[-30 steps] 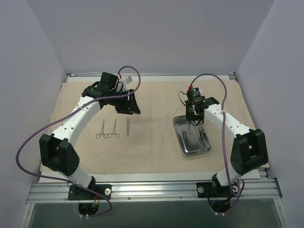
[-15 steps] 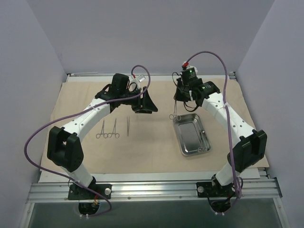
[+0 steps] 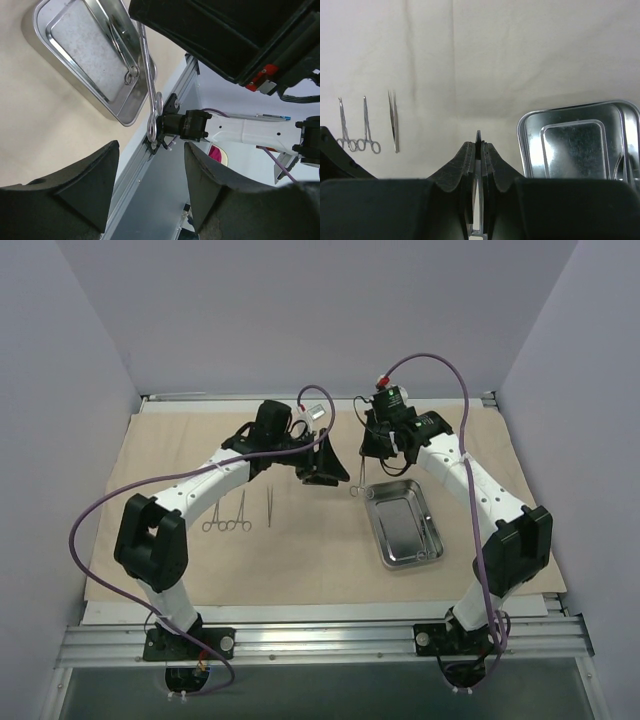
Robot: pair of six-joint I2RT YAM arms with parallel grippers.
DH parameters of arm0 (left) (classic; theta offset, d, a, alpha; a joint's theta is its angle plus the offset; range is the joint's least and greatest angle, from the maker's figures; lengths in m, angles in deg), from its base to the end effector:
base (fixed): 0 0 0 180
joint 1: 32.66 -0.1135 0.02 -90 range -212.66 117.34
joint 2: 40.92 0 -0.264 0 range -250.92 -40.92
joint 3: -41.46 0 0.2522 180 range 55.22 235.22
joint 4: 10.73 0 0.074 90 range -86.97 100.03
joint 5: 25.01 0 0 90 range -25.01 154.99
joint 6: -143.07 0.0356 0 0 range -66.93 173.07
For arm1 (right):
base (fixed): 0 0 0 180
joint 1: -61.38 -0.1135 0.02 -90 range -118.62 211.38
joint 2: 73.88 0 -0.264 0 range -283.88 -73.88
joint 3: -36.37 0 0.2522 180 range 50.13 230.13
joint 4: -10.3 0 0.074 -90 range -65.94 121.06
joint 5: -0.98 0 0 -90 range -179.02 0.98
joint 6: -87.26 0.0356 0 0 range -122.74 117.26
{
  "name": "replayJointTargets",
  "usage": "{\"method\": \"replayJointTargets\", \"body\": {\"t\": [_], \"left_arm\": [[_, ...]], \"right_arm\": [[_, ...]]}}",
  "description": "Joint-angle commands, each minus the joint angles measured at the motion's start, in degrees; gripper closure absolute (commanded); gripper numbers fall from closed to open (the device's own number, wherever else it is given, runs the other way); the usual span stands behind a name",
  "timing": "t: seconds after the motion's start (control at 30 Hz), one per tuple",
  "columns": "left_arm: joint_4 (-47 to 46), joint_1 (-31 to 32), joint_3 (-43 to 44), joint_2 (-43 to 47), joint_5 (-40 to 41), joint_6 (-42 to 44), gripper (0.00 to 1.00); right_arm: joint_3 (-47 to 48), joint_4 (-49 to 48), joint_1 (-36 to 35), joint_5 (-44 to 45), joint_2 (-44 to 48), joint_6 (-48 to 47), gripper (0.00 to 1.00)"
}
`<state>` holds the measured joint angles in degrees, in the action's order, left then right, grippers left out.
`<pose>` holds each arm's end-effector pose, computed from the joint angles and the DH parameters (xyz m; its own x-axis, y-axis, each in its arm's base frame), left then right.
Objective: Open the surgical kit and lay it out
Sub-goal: Place the medical item in the surgical kit.
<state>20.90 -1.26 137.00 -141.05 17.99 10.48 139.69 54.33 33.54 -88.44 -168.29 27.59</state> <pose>0.3254 -0.2291 0.2951 -0.9526 0.0407 -0.3015 0.2910 0.4106 -0.8641 0.3354 0.1767 0.3527 -0.6712 0.2166 -0.7089 -0.1399 0.9022 0.4080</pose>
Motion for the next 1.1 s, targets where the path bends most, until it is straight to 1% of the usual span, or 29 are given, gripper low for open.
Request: {"method": "replayJointTargets", "body": {"t": [0.0, 0.33, 0.43, 0.5, 0.57, 0.6, 0.67, 0.7, 0.73, 0.83, 0.87, 0.9, 0.97, 1.0, 1.03, 1.07], "left_arm": [[-4.5, 0.7, 2.8, -1.8, -2.0, -1.6, 0.37], [-5.4, 2.6, 4.7, -4.9, -4.1, -2.1, 0.42], [-7.3, 2.6, 4.1, -5.2, -5.0, -3.1, 0.47], [-8.5, 2.6, 3.6, -5.5, -6.2, -4.3, 0.60], [-10.2, 2.7, 3.4, -5.7, -7.0, -5.2, 0.69], [-10.7, 2.7, 3.1, -5.9, -7.2, -5.4, 0.78], [-14.6, 2.7, 2.3, -6.4, -9.1, -7.8, 0.90], [-16.2, 2.7, 1.7, -6.4, -9.6, -8.8, 0.98], [-16.9, 2.6, 1.0, -6.3, -10.1, -9.3, 0.98], [-16.9, 2.0, 0.2, -5.5, -10.9, -8.4, 0.98], [-16.8, 1.7, 0.0, -5.2, -11.3, -8.0, 0.98], [-16.9, 1.6, -0.3, -4.5, -11.7, -7.8, 0.98], [-16.8, 0.9, -1.3, -3.8, -12.9, -6.5, 0.98], [-16.8, 0.7, -1.5, -3.3, -13.4, -6.0, 0.98], [-16.9, 0.6, -1.9, -3.0, -13.8, -5.2, 0.98], [-16.9, 0.5, -2.5, -2.8, -14.6, -4.9, 0.98]], "right_arm": [[2.6, 0.6, -0.2, 0.0, 0.3, 1.3, 1.00], [3.6, 0.3, -0.3, 0.0, -0.2, 2.5, 1.00], [3.9, 0.2, -0.3, 0.0, -0.2, 2.7, 1.00], [4.0, 0.2, -0.3, 0.0, -0.1, 2.9, 1.00], [4.0, 0.2, -0.3, -1.7, -0.1, 2.9, 1.00], [4.0, 0.1, -0.3, -1.9, 0.1, 3.0, 1.00], [4.0, -0.4, -0.3, -2.3, 0.3, 2.9, 1.00], [4.1, -0.5, -0.4, -2.8, 0.3, 2.7, 1.00], [4.5, -0.3, -0.4, -3.4, 0.2, 2.2, 1.00], [6.4, 2.1, 1.1, -4.6, 0.4, -1.0, 0.74], [6.2, 2.3, 1.9, -6.0, 1.2, -3.0, 0.59], [5.6, 2.0, 4.4, -7.9, 1.9, -3.7, 0.54], [3.4, -0.1, 7.8, -17.7, 3.9, -4.7, 0.46], [1.6, -1.6, 10.5, -20.9, 4.4, -5.4, 0.46], [1.1, -2.1, 11.2, -26.4, 4.6, -6.1, 0.46], [0.9, -2.3, 11.4, -28.2, 4.7, -6.9, 0.46]]}}
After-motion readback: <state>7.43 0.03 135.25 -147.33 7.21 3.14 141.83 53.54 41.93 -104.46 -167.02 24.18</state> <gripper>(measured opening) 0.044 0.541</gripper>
